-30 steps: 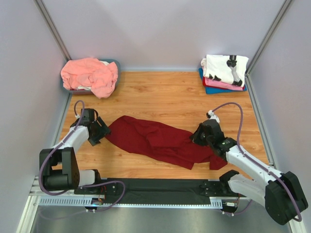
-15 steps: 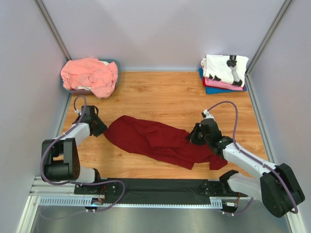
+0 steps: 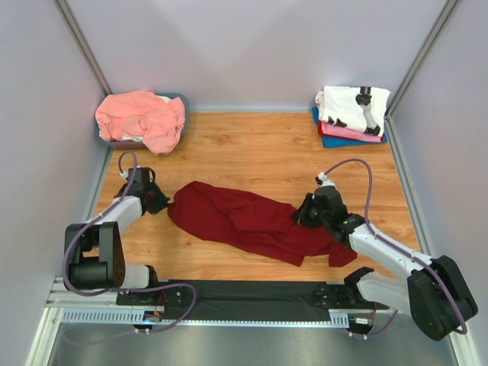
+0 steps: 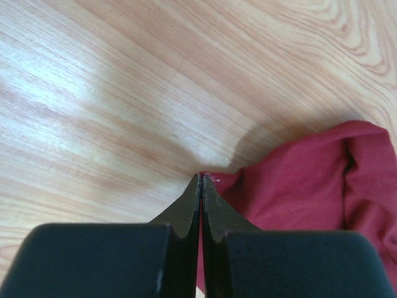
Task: Fold and stack the t-shirts
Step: Flatten the tshirt out
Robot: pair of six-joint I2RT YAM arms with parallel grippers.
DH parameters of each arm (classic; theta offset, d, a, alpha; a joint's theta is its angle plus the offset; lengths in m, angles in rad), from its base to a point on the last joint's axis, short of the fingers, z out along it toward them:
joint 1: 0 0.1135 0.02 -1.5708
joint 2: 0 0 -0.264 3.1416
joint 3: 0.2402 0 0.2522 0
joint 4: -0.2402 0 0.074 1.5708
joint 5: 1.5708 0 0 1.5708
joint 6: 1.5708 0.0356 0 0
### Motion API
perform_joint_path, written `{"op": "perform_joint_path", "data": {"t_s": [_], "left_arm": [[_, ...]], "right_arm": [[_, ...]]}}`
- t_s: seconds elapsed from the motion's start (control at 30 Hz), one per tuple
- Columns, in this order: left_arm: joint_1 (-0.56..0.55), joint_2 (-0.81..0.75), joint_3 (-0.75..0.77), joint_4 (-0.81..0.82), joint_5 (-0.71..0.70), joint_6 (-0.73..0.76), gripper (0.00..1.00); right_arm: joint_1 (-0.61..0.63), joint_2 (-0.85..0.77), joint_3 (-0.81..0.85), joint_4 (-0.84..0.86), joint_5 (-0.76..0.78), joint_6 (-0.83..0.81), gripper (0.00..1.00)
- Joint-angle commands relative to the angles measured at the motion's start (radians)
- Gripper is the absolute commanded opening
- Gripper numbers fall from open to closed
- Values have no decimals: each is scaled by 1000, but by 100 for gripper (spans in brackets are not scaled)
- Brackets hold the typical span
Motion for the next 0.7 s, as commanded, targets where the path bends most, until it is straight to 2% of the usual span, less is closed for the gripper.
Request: {"op": "perform_joint_path", "data": {"t_s": [0.0, 0.17, 0.37, 0.43, 0.6, 0.67], "left_arm": [[-9, -94, 2, -7, 5, 17, 0], [-9, -251, 41, -108, -29, 20, 0], [-11, -350, 159, -228, -6, 42, 0], [-11, -384, 209, -254, 11, 65, 0], [-9, -582, 301, -273, 51, 140, 0], [-9, -631, 390, -315, 51, 164, 0]], "right_arm": [[-6, 2, 20, 39, -2, -16, 1], [-4, 2, 20, 39, -4, -16, 0], [-4, -23, 49, -9, 13, -24, 0], [-4, -55, 109, -81, 48, -45, 0], [-4, -168, 331, -262, 183, -154, 0], [-4, -210, 472, -349, 215, -189, 0]]}}
